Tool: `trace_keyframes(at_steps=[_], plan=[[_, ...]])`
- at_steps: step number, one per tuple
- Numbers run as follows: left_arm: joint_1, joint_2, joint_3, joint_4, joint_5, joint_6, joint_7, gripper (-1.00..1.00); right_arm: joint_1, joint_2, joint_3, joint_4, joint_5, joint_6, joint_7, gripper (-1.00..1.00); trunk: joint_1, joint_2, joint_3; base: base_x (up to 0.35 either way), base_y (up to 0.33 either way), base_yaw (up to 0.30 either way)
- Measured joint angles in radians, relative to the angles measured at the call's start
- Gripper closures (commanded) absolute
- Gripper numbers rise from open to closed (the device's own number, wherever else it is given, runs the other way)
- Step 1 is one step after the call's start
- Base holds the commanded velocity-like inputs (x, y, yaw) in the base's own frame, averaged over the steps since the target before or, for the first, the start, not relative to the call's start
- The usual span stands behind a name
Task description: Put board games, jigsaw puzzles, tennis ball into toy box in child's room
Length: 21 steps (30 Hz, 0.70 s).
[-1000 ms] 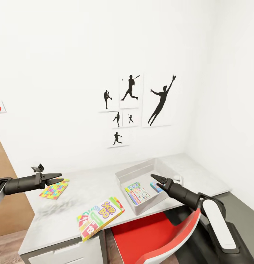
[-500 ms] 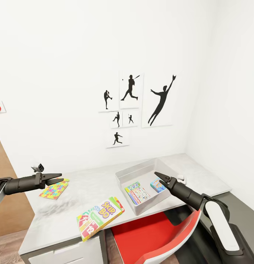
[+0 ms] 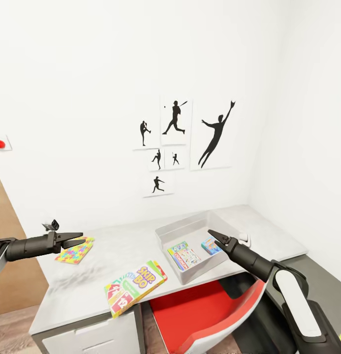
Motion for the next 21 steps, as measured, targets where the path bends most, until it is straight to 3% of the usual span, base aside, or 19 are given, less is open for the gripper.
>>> trace_keyframes(at_steps=[21], plan=[[0.0,-0.001,-0.001,0.0,-0.002,-0.001,0.0,-1.0,0.0,0.0,0.0,0.0,0.001,-0.004,-0.009,-1.0,0.0,0.0,0.0,-0.005,0.0,0.0]])
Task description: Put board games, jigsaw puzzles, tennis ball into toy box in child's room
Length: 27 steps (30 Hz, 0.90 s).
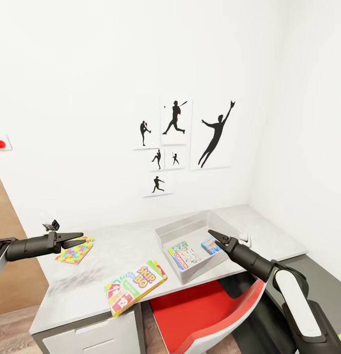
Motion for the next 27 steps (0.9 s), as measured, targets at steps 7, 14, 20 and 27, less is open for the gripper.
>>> trace_keyframes(at_steps=[7,14,20,27], plan=[[0.0,0.0,0.0,0.0,0.0,0.0,0.0,-1.0,0.0,0.001,0.001,-0.001,0.001,0.0,-0.001,-1.0,0.0,0.0,0.0,-0.031,0.025,0.0],[0.0,0.0,0.0,0.0,-0.001,0.001,0.0,-1.0,0.0,0.001,0.001,0.0,0.001,-0.002,-0.002,-1.0,0.0,0.0,0.0,-0.131,0.143,0.017],[0.0,0.0,-0.001,0.0,0.0,0.001,0.0,-1.0,0.0,0.002,0.001,0.0,0.015,-0.002,-0.003,-1.0,0.0,0.0,-0.002,-0.171,0.179,0.174],[0.0,0.0,0.0,0.0,0.0,0.002,0.0,-1.0,0.0,0.009,0.001,0.0,0.062,-0.002,-0.004,-1.0,0.0,0.0,-0.005,-0.159,0.184,0.251]])
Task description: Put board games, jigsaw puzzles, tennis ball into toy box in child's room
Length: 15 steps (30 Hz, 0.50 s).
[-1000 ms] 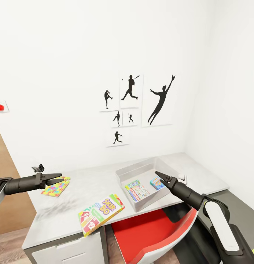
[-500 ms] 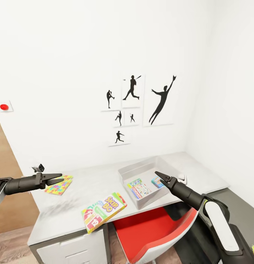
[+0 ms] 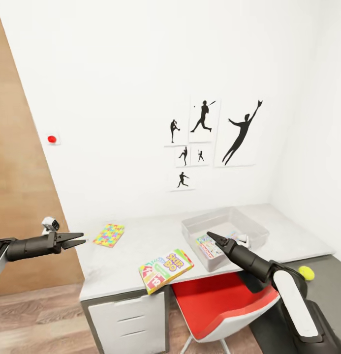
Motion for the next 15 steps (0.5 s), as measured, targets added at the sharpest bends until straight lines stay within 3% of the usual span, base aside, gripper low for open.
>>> trace_keyframes(at_steps=[15], plan=[[0.0,0.0,0.0,0.003,0.0,-0.001,0.0,-1.0,0.0,0.003,0.0,0.001,0.014,0.0,-0.001,-1.0,0.0,0.0,-0.008,-0.02,0.191,0.265]])
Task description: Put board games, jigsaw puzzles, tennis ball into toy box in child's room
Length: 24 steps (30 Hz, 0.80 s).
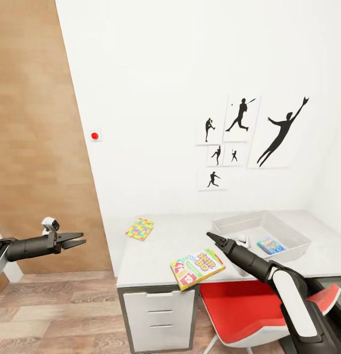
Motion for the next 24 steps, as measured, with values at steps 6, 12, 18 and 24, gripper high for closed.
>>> trace_keyframes(at_steps=[6,12,18,24], plan=[[0.0,0.001,0.0,0.0,0.0,0.0,0.0,-1.0,0.0,0.0,0.0,0.001,0.0,0.0,0.0,-1.0,0.0,0.0,-0.003,0.004,0.237,0.265],[0.0,0.001,0.001,0.0,0.001,0.0,0.0,-1.0,0.0,-0.002,0.0,0.001,-0.001,0.0,0.001,-1.0,0.0,0.0,-0.006,0.115,0.255,0.265],[0.0,0.001,0.001,0.0,0.0,0.0,0.0,-1.0,0.0,-0.004,-0.001,0.001,-0.001,0.0,0.002,-1.0,0.0,0.001,-0.011,0.199,0.238,0.194],[0.0,0.001,0.002,0.0,0.0,0.0,0.0,-1.0,0.001,-0.005,-0.001,0.001,0.0,-0.01,0.004,-1.0,-0.001,0.001,-0.014,0.237,0.22,0.043]])
